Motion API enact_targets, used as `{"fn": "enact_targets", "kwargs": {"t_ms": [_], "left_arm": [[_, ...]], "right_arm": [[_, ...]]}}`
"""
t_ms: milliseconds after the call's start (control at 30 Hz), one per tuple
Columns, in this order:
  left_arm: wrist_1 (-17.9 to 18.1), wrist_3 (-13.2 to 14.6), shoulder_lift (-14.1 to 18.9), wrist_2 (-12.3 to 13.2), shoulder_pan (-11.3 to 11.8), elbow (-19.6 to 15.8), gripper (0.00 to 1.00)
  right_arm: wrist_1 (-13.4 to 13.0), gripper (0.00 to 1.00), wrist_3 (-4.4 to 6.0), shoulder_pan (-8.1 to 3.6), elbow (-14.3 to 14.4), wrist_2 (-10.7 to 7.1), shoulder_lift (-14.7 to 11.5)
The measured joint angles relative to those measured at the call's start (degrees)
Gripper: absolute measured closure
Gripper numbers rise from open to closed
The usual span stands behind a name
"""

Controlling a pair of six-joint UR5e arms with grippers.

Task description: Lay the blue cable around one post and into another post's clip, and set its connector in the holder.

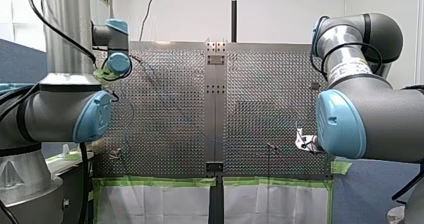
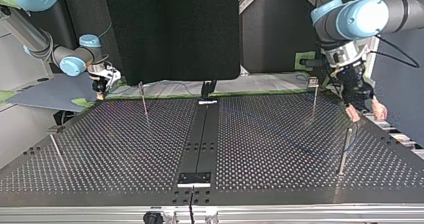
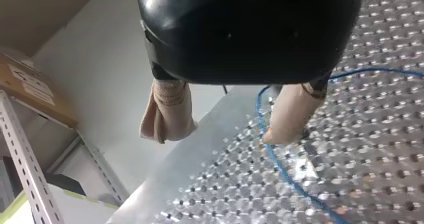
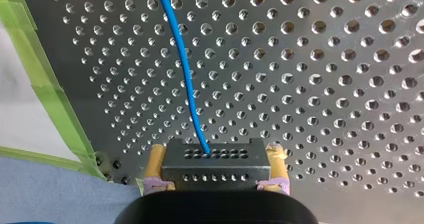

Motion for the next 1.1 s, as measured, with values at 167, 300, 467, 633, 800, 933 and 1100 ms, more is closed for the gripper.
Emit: {"fn": "enact_targets", "kwargs": {"t_ms": [167, 300, 467, 633, 800, 933, 1100], "left_arm": [[0.0, -1.1, -0.8, 2.6, 2.6, 0.7, 0.00], [0.0, -1.7, -1.7, 4.6, 3.5, 0.9, 0.00], [0.1, -2.8, -2.0, 7.5, 3.4, 0.9, 0.00], [0.5, -5.2, -2.0, 10.2, 3.0, 0.9, 0.00], [0.5, -5.2, -1.8, 10.5, 2.8, 0.9, 0.00], [0.5, -3.9, -1.7, 9.0, 3.0, 1.0, 0.00], [0.5, -3.4, -2.9, 8.4, 2.9, 1.9, 0.00]], "right_arm": [[0.0, 1.00, 0.00, 0.06, 0.0, 0.00, 0.0], [0.0, 1.00, 0.00, 0.11, 0.0, 0.00, 0.0], [0.0, 1.00, 0.00, 0.13, 0.0, 0.00, 0.0], [0.1, 1.00, 0.00, 0.21, 0.0, 0.00, 0.0], [0.3, 1.00, 0.00, 0.26, -0.1, 0.00, 0.0], [0.4, 1.00, 0.00, 0.30, 0.0, 0.00, 0.0], [0.4, 1.00, 0.00, 0.31, 0.0, 0.00, 0.0]]}}
